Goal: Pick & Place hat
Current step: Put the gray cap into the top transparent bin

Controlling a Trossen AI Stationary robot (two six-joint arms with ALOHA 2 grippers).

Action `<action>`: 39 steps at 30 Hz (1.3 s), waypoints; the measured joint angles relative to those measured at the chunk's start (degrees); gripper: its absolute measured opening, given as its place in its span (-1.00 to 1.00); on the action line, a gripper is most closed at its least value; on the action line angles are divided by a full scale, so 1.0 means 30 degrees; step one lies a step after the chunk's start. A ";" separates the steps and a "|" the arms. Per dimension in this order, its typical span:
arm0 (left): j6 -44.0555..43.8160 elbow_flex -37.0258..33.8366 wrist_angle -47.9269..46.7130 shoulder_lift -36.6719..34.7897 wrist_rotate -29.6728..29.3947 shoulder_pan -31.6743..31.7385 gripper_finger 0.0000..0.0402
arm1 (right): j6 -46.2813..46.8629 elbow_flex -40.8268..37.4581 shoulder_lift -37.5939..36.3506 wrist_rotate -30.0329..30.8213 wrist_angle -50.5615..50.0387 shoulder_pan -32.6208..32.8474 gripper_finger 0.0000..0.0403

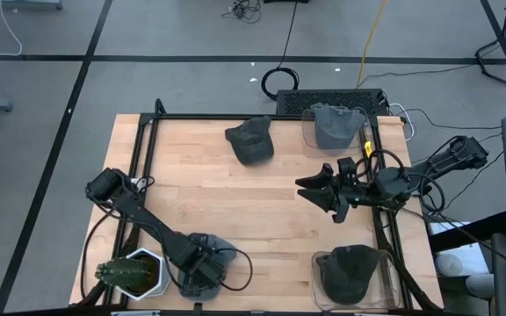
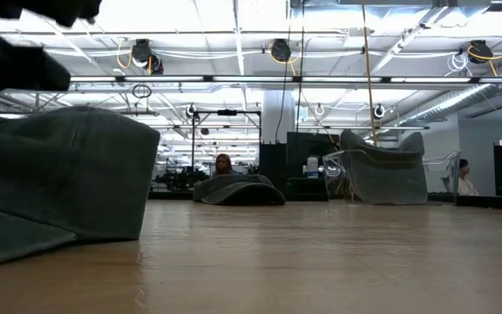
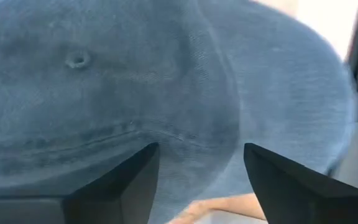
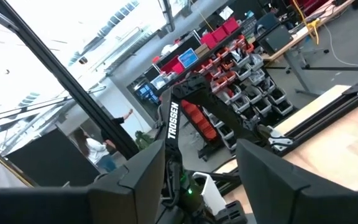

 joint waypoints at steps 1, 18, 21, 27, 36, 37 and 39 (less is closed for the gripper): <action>0.0169 -0.0259 0.0050 0.0000 -0.0023 0.0000 0.26 | -0.0001 0.0000 0.0000 0.0005 -0.0062 0.0000 -0.08; 0.2235 -0.1249 0.1456 -0.0087 0.0005 0.0803 -0.33 | 0.1673 -0.0015 0.0029 0.1564 -0.2772 0.0000 -0.08; 0.2665 -0.1248 0.1459 -0.0141 -0.0078 0.1302 -0.56 | 0.1724 -0.0015 0.0029 0.1580 -0.2922 -0.0061 -0.08; 0.3762 -0.1248 0.1514 -0.0146 -0.0094 0.2960 -0.94 | 0.3343 -0.0015 0.0036 0.1527 -0.4283 -0.0481 -0.08; 0.7012 -0.0703 0.2950 -0.0146 -0.0093 0.6453 -0.96 | 0.2835 -0.0015 -0.0051 0.3770 -0.1477 -0.0503 -0.13; 0.7200 -0.0476 0.3280 -0.0138 -0.0139 0.6976 -0.97 | 0.2330 -0.0015 -0.0077 0.4098 -0.0978 -0.0503 -0.14; 0.7586 0.0242 0.3555 -0.0138 -0.0443 0.7963 -0.96 | 0.1625 -0.0015 -0.0128 0.4882 -0.0099 -0.0499 -0.17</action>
